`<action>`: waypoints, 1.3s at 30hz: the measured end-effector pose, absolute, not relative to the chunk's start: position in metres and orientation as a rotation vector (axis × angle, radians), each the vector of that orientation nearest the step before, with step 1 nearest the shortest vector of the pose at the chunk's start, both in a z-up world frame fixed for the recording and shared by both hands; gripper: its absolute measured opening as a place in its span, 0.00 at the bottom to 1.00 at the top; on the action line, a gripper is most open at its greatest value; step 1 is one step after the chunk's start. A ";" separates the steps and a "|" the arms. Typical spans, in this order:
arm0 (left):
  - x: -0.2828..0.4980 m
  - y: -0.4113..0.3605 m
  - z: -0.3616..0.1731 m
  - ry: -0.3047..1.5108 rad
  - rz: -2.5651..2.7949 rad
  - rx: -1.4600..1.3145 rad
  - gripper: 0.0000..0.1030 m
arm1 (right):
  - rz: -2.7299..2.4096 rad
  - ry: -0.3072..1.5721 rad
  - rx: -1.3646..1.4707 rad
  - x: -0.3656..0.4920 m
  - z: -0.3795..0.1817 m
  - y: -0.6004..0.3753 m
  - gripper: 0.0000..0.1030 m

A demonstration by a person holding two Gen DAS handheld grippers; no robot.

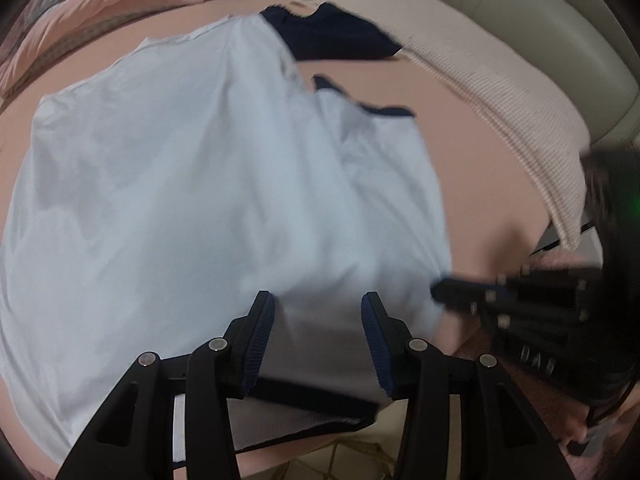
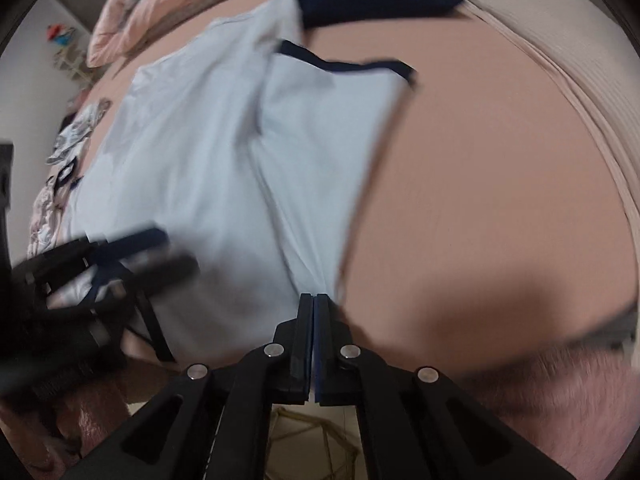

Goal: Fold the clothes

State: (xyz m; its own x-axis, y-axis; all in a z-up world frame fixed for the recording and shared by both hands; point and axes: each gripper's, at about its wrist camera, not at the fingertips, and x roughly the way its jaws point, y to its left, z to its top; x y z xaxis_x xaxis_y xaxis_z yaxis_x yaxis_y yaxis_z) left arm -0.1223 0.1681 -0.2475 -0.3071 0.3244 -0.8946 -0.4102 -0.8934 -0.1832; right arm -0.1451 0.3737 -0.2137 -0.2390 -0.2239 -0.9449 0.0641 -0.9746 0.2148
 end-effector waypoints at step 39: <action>-0.171 0.131 -0.245 -0.171 2.245 -1.476 0.42 | -2.343 -0.646 1.574 -0.216 -0.196 0.408 0.01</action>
